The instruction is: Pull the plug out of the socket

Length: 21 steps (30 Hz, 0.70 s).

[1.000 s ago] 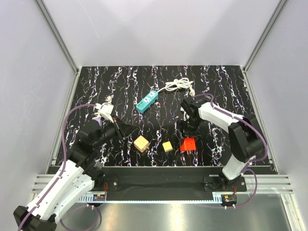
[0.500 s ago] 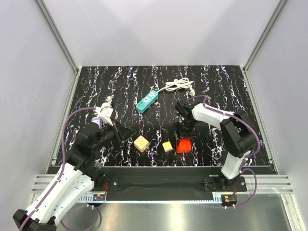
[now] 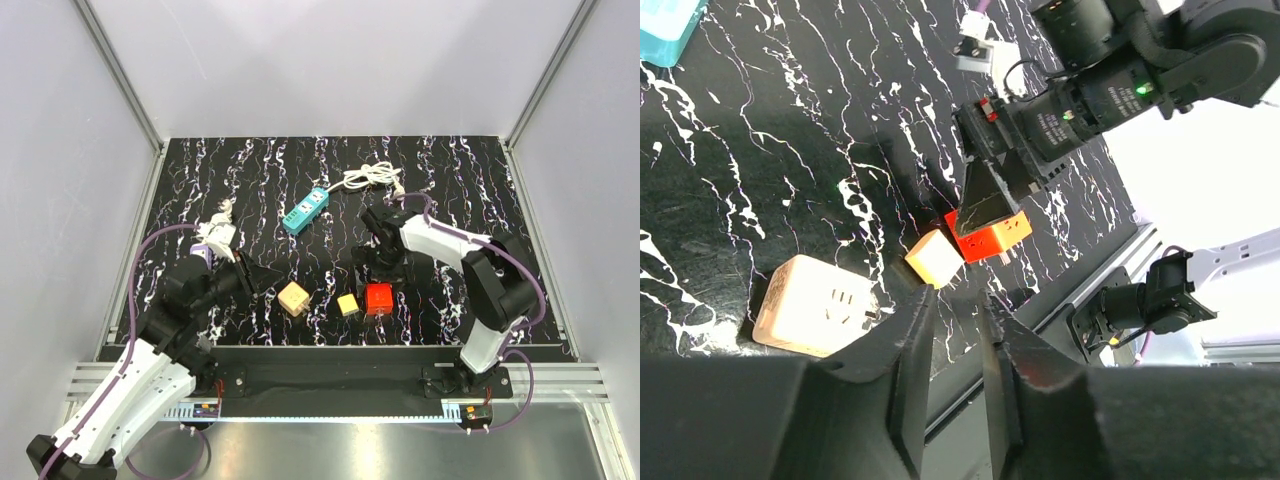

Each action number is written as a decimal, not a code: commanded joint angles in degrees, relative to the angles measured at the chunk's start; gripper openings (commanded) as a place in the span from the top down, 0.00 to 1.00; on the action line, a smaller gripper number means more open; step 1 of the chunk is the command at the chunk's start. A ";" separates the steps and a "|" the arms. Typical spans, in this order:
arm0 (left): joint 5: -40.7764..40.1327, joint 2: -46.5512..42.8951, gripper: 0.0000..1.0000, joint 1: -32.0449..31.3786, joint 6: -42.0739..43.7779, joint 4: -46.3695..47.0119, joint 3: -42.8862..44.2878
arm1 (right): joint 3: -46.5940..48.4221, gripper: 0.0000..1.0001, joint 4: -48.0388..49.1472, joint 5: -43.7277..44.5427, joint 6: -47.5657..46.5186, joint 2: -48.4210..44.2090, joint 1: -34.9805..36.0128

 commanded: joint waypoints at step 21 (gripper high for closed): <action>3.31 -7.05 0.35 -0.32 -9.01 11.27 -14.66 | -40.30 0.00 40.17 10.00 25.19 -54.42 0.80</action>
